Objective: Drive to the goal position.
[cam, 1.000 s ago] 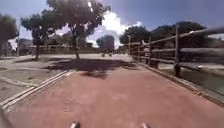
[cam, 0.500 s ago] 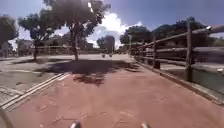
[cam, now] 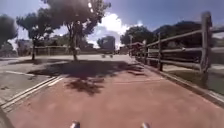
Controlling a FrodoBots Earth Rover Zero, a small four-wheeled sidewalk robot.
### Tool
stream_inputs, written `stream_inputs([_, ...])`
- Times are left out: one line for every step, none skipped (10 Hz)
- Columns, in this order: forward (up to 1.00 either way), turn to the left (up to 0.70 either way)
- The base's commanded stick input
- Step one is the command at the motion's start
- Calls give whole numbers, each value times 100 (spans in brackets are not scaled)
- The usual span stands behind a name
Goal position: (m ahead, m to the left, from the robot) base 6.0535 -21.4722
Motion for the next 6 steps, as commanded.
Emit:
stream_inputs([85,0])
stream_inputs([85,0])
stream_inputs([85,0])
stream_inputs([85,0])
stream_inputs([85,0])
stream_inputs([85,0])
